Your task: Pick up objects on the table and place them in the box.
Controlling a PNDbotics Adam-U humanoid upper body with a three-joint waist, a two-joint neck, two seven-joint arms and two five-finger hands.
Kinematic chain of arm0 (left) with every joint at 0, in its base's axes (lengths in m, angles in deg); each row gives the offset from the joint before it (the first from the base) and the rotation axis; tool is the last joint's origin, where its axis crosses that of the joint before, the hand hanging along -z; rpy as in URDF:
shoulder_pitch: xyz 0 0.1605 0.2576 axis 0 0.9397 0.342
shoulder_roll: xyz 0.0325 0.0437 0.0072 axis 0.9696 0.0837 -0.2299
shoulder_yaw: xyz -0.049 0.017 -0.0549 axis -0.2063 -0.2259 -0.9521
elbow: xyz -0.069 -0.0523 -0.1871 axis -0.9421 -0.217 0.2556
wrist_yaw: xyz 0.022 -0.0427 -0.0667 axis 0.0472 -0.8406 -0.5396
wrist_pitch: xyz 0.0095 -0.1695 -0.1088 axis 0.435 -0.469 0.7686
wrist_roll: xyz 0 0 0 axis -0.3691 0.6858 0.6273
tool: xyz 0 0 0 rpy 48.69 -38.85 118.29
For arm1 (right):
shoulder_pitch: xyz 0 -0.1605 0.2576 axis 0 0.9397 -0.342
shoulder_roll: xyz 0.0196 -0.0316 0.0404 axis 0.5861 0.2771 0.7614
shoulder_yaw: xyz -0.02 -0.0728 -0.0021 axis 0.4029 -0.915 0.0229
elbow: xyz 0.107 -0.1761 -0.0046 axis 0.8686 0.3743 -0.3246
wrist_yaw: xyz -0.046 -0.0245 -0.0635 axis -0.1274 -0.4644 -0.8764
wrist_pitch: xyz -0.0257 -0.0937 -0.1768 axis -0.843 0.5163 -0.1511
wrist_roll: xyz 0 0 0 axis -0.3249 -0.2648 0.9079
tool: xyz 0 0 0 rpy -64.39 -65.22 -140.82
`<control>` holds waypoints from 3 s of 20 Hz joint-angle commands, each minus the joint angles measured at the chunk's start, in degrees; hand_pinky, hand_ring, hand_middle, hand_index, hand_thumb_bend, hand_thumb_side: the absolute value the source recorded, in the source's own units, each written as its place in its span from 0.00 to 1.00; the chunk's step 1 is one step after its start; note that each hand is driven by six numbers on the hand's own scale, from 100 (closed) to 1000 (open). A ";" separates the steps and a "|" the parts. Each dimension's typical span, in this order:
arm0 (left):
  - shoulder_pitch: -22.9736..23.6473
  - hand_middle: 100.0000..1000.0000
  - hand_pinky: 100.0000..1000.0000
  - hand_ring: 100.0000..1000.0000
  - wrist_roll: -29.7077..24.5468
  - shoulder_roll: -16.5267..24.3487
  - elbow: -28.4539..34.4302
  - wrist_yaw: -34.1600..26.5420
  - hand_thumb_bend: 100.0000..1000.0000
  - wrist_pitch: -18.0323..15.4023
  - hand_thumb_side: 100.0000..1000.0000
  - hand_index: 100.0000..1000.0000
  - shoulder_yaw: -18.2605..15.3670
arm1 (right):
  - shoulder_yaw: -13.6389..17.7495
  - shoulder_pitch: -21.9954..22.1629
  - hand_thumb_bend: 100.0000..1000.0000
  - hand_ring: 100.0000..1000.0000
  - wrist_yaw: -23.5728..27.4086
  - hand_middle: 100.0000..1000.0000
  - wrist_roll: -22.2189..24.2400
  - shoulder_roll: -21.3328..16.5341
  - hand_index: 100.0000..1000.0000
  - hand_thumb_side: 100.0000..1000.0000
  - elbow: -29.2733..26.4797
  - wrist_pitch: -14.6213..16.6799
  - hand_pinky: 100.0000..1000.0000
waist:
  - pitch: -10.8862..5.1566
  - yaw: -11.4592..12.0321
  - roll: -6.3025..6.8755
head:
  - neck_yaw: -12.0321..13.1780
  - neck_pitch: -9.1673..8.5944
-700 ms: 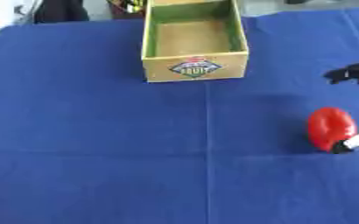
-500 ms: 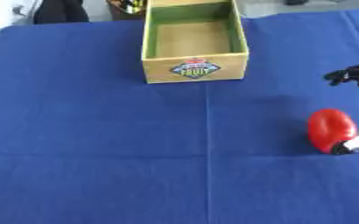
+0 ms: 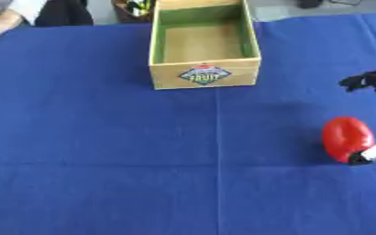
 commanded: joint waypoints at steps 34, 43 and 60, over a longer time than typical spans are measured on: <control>-0.58 0.50 0.34 0.49 -0.52 -0.04 1.26 0.23 0.41 -0.02 0.87 0.81 -0.19 | -3.27 -3.41 0.53 0.82 -2.12 0.56 0.59 -1.38 0.71 0.24 7.00 2.23 0.77 | -0.20 0.65 0.15 | -1.19 -0.58; -0.82 0.50 0.35 0.49 -0.60 0.03 1.26 0.21 0.41 0.10 0.86 0.81 -0.20 | -3.52 -3.58 0.50 0.78 -1.81 0.49 0.10 -1.23 0.60 0.21 7.60 1.44 0.75 | -0.12 0.68 -0.04 | -1.14 -0.65; -0.95 0.50 0.35 0.49 -0.48 -0.08 1.26 0.66 0.40 0.39 0.85 0.81 -0.38 | -1.83 -6.56 0.27 0.69 2.67 0.28 -7.27 -1.70 0.36 0.42 4.01 -2.15 0.71 | 0.08 0.63 -0.59 | -0.96 -0.58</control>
